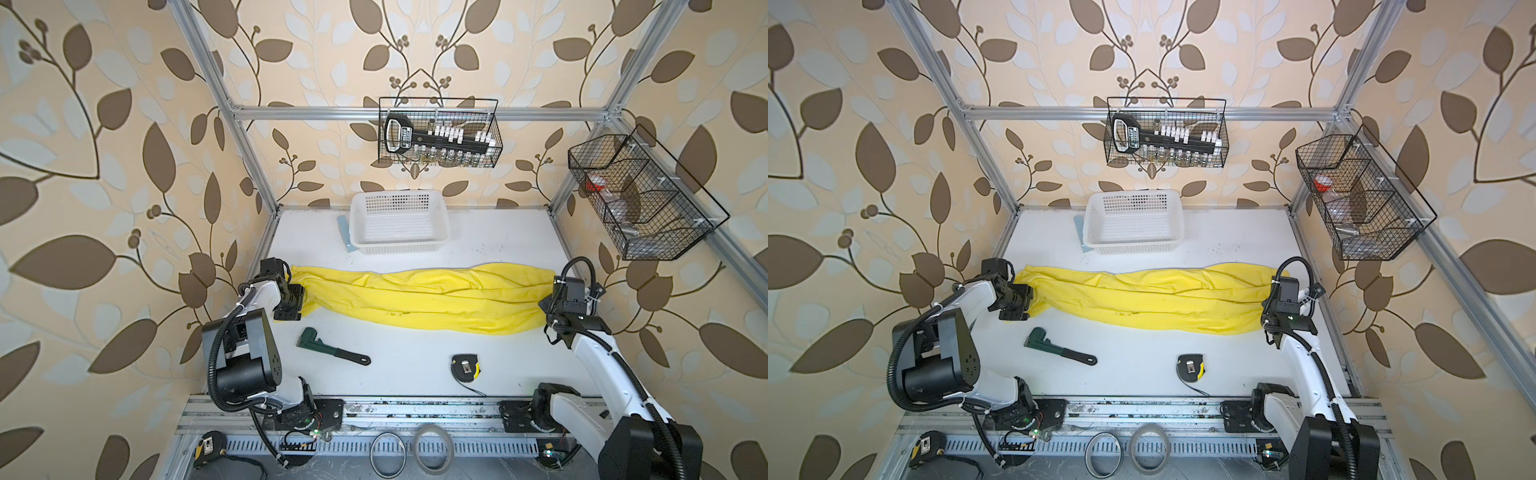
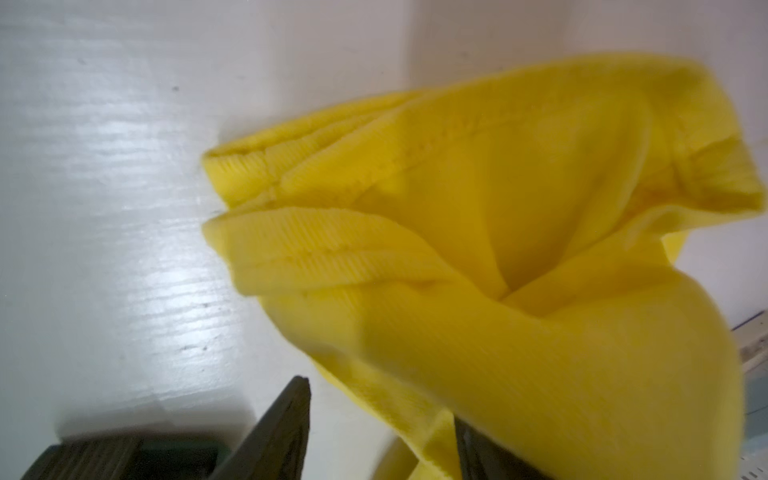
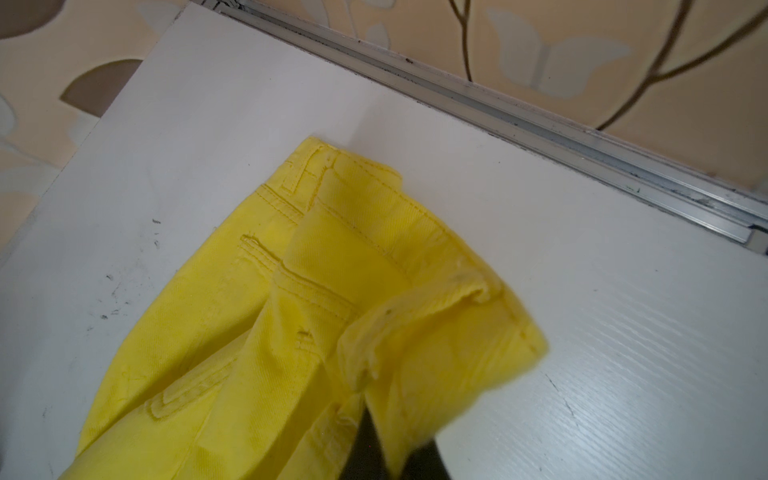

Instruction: Fold and stack the trousers

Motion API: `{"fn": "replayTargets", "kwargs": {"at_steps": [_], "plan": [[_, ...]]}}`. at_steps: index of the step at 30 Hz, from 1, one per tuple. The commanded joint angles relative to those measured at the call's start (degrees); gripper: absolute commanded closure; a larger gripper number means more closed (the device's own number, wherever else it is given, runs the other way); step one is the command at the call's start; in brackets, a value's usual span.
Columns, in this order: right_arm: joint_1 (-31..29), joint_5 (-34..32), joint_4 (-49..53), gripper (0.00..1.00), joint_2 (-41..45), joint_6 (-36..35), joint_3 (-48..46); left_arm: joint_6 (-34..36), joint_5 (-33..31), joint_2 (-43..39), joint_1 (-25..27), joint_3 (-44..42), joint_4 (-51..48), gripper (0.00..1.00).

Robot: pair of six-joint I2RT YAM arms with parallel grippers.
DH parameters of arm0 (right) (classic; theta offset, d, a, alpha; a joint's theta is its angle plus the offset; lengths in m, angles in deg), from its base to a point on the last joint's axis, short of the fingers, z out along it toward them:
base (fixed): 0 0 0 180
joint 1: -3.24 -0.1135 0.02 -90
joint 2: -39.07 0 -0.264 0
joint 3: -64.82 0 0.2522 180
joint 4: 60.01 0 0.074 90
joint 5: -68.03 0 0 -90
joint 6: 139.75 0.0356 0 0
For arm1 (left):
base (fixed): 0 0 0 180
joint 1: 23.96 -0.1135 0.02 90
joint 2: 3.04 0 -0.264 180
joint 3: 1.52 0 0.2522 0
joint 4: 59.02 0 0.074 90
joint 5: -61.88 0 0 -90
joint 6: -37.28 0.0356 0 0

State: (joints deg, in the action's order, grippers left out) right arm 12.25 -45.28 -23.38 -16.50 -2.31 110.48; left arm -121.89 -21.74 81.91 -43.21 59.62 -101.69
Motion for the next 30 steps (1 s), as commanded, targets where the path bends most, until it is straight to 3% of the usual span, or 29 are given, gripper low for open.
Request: {"fn": "replayTargets", "kwargs": {"at_steps": [1, 6, 11, 13, 18, 23, 30], "plan": [[-0.1, 0.4, -0.7, 1.00, 0.1, -0.1, -0.4, 0.6, -2.1, 0.1, -1.0, 2.3, 1.7, 0.44], [-0.1, 0.4, -0.8, 1.00, 0.1, -0.2, -0.4, 0.8, 1.7, 4.2, -1.1, 2.4, 3.5, 0.45], [0.0, 0.3, -0.9, 1.00, 0.1, -0.5, -0.3, 1.3, 1.7, 4.2, -1.1, 2.8, 3.8, 0.48], [-0.1, 0.3, -1.0, 1.00, 0.1, -0.4, -0.3, 1.4, 1.6, 4.4, -1.1, 3.2, 3.7, 0.55], [0.0, 0.3, -0.7, 1.00, 0.5, -0.7, 0.1, 1.7, 2.1, 4.1, -1.1, 3.4, 4.2, 0.81], [0.0, 0.4, -0.8, 1.00, 0.5, -0.6, 0.0, 3.0, 3.0, 3.2, -1.1, 4.3, 3.0, 0.97], [0.0, 0.5, -0.8, 1.00, 0.8, -0.8, 0.2, 7.0, 2.2, 0.4, -1.7, 7.2, -0.5, 1.00]]}}
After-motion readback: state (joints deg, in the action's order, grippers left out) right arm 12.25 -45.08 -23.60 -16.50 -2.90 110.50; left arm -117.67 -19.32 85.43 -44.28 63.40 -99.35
